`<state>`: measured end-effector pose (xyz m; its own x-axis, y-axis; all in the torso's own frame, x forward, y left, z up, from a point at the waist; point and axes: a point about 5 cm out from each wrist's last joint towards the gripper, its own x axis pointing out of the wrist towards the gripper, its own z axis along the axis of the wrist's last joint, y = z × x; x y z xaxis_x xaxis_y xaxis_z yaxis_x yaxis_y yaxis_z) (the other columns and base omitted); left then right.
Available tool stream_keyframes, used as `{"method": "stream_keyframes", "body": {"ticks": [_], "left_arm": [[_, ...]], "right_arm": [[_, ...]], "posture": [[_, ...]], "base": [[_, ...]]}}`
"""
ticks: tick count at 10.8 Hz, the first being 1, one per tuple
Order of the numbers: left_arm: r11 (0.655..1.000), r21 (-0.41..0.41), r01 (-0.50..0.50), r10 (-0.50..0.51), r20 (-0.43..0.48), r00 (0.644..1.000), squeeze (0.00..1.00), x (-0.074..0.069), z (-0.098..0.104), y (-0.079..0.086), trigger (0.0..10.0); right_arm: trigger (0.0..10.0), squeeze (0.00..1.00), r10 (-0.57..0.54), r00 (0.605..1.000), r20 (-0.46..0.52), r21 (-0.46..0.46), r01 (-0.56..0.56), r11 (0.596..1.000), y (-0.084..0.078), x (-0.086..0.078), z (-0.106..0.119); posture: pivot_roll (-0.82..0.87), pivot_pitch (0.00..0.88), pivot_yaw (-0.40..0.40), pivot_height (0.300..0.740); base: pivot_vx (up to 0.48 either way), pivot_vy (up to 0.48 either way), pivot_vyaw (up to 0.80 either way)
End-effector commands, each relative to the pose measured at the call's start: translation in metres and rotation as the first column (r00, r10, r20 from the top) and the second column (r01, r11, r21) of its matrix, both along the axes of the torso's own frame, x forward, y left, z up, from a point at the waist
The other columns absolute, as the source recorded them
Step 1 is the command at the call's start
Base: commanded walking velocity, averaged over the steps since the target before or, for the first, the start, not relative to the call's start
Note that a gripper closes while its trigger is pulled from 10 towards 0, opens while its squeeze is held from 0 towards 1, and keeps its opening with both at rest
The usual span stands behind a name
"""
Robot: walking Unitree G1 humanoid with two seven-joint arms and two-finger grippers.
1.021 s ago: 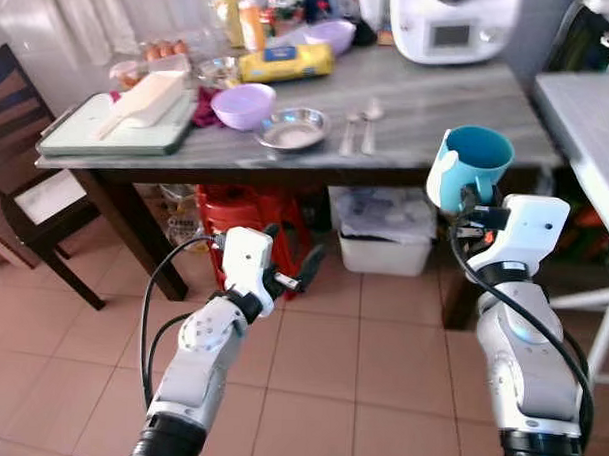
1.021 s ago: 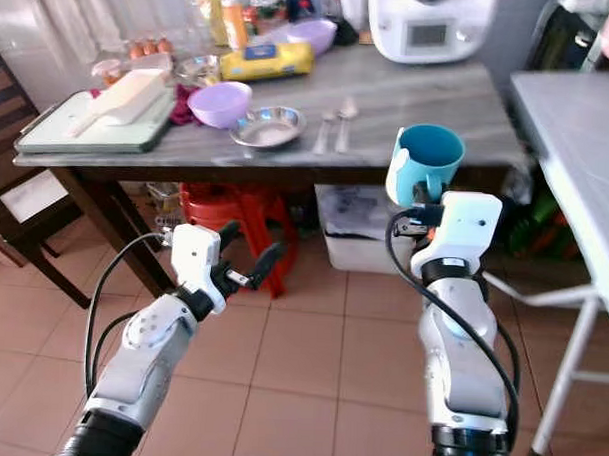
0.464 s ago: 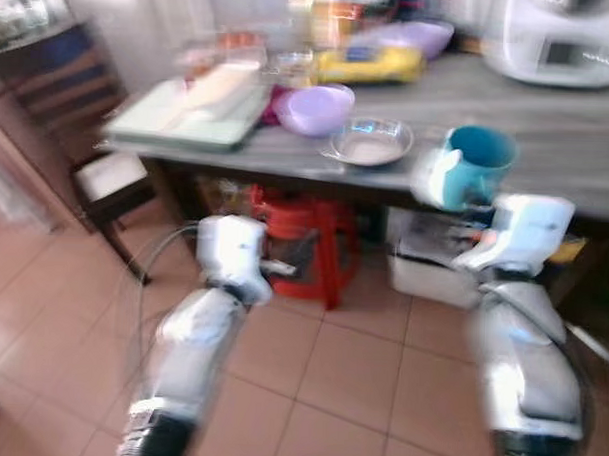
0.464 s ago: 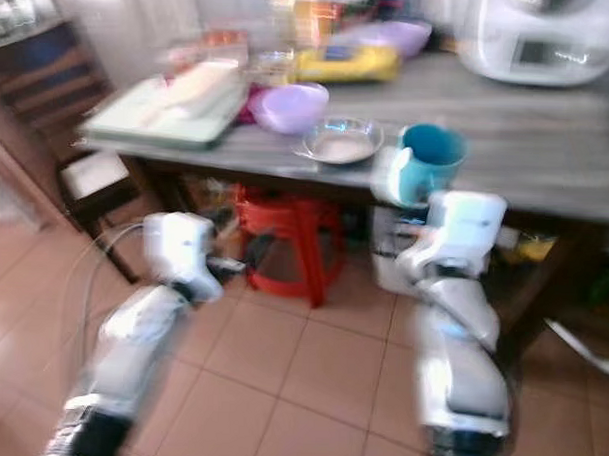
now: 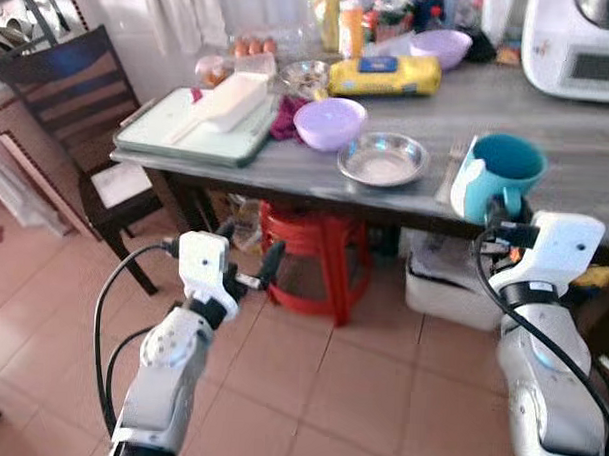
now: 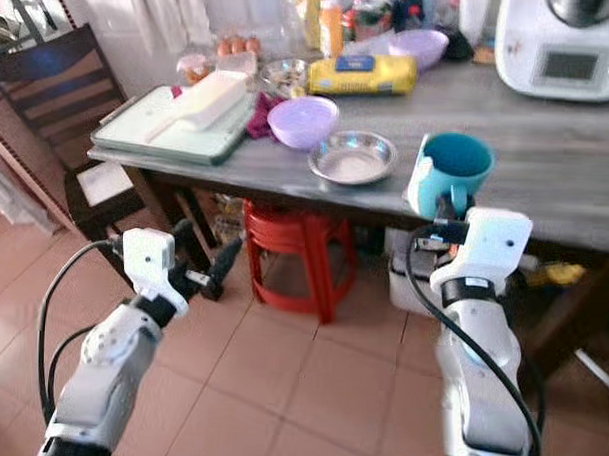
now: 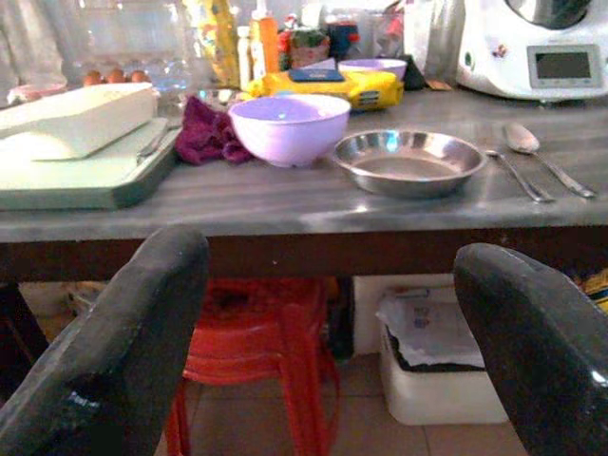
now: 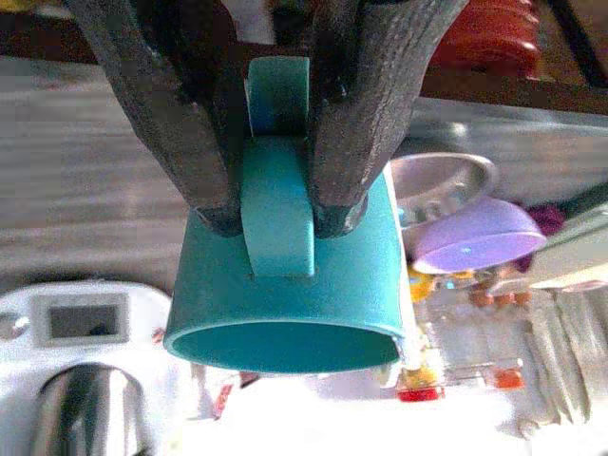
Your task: Setting the table
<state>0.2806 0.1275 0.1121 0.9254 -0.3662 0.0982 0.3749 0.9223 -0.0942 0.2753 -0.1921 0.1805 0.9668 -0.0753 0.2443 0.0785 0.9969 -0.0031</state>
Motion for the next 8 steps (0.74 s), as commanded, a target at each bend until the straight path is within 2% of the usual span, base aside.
{"method": "stream_keyframes", "body": {"ticks": [1, 2, 5, 6, 8], "left_arm": [[1.0, 0.01, -0.008, 0.008, -0.005, 1.0, 0.0, -0.0003, 0.0008, 0.0038, 10.0], [1.0, 0.002, 0.007, -0.007, -0.006, 1.0, 0.0, 0.0002, 0.0022, -0.0012, 10.0], [1.0, 0.002, 0.018, -0.018, -0.013, 1.0, 0.0, -0.0011, 0.0034, -0.002, 10.0], [1.0, 0.002, 0.019, -0.019, -0.013, 1.0, 0.0, -0.0016, 0.0033, -0.0018, 10.0], [1.0, 0.005, 0.018, -0.018, -0.018, 1.0, 0.0, -0.0024, 0.0032, -0.001, 10.0]], "right_arm": [[10.0, 0.0, 0.025, 1.0, 0.014, 0.004, -0.025, 1.0, 0.0073, -0.0008, 0.0045], [10.0, 0.0, 0.016, 1.0, 0.017, 0.01, -0.016, 1.0, 0.0048, 0.0004, 0.0068], [10.0, 0.0, 0.012, 1.0, 0.012, 0.012, -0.012, 1.0, 0.0057, -0.0016, 0.0077], [10.0, 0.0, 0.011, 1.0, 0.013, 0.012, -0.011, 1.0, 0.006, -0.002, 0.0077], [10.0, 0.0, 0.03, 0.999, 0.018, -0.019, -0.03, 0.999, 0.0093, -0.0012, 0.0096]], "posture": [[-0.14, 0.099, 0.141, 0.74], [-0.14, 0.099, 0.144, 0.74], [-0.14, 0.101, 0.15, 0.74], [-0.14, 0.102, 0.149, 0.74], [-0.14, 0.103, 0.149, 0.74]], "base": [[0.315, 0.0, -0.41], [0.319, 0.0, -0.8], [0.324, 0.0, -0.69], [0.322, 0.0, -0.45], [0.324, 0.0, 0.0]]}}
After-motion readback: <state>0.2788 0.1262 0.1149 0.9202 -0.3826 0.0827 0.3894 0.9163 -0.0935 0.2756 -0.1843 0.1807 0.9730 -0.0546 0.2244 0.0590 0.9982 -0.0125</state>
